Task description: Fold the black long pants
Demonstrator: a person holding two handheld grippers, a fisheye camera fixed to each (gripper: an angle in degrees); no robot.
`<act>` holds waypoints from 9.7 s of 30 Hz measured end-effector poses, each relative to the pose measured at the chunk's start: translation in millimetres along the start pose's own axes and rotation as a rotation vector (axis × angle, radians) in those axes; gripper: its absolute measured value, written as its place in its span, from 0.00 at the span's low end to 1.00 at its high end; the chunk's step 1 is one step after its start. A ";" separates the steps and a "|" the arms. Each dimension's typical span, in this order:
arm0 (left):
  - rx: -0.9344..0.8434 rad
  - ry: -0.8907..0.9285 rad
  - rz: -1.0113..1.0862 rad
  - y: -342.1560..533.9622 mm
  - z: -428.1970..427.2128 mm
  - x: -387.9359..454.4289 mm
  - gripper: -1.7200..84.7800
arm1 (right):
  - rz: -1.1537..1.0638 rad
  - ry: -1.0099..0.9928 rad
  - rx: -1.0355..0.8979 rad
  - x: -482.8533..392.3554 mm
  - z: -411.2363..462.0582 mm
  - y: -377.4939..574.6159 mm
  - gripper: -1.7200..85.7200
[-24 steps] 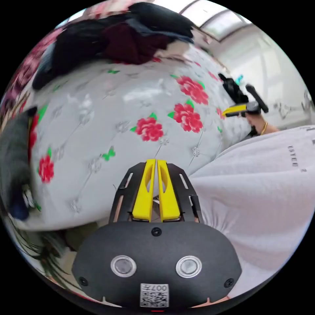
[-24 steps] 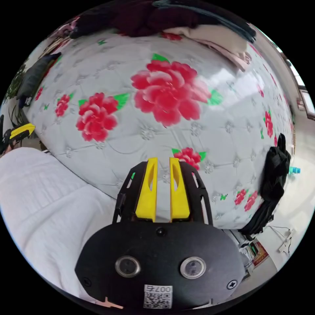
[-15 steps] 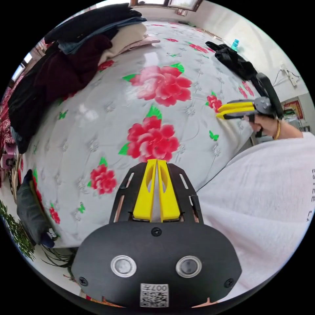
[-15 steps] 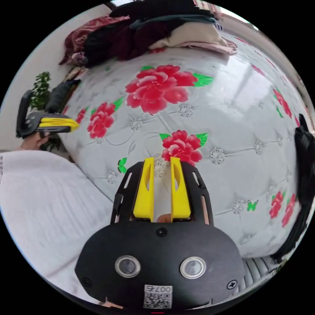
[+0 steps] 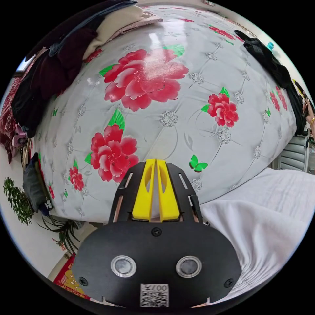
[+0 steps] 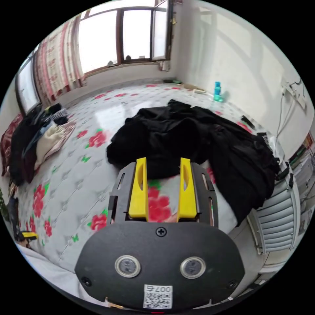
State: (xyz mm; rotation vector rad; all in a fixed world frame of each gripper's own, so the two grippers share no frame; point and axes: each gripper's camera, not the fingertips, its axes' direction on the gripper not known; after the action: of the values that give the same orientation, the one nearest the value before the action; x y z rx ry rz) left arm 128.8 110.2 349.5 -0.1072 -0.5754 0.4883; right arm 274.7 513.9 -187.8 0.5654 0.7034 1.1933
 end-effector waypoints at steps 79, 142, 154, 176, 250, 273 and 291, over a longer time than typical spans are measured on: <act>1.309 0.418 -0.080 437.0 -392.5 -501.7 0.09 | -0.407 -0.734 0.323 -229.8 -281.4 -141.6 0.02; 0.364 0.278 -0.297 321.2 -178.0 -469.1 0.14 | -0.370 -0.321 -0.312 -284.1 -42.5 -16.6 0.07; 0.266 0.263 -0.568 351.1 -192.6 -482.5 0.11 | -0.584 -0.350 -0.718 -376.9 171.0 -35.2 0.05; 0.138 0.211 -0.462 58.4 -125.0 -514.8 0.13 | -0.826 -0.185 -0.704 -432.6 170.6 -57.3 0.03; 0.218 -0.308 -0.418 360.7 -91.7 -235.8 0.15 | -1.023 -1.017 -0.424 -485.6 -172.8 161.4 0.09; 0.480 0.098 -0.475 506.4 -103.6 -257.4 0.13 | -1.402 -0.978 -0.384 -668.6 -252.7 289.7 0.13; 0.538 0.002 -0.348 387.9 -118.7 -304.1 0.01 | -1.334 -0.780 -0.510 -717.3 -189.4 304.8 0.02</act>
State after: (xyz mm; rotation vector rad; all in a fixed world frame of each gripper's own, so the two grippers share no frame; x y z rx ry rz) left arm -188.2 312.8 9.7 0.4976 -0.4325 0.2889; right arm -207.5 -83.8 43.4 0.0164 -0.0121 -0.1623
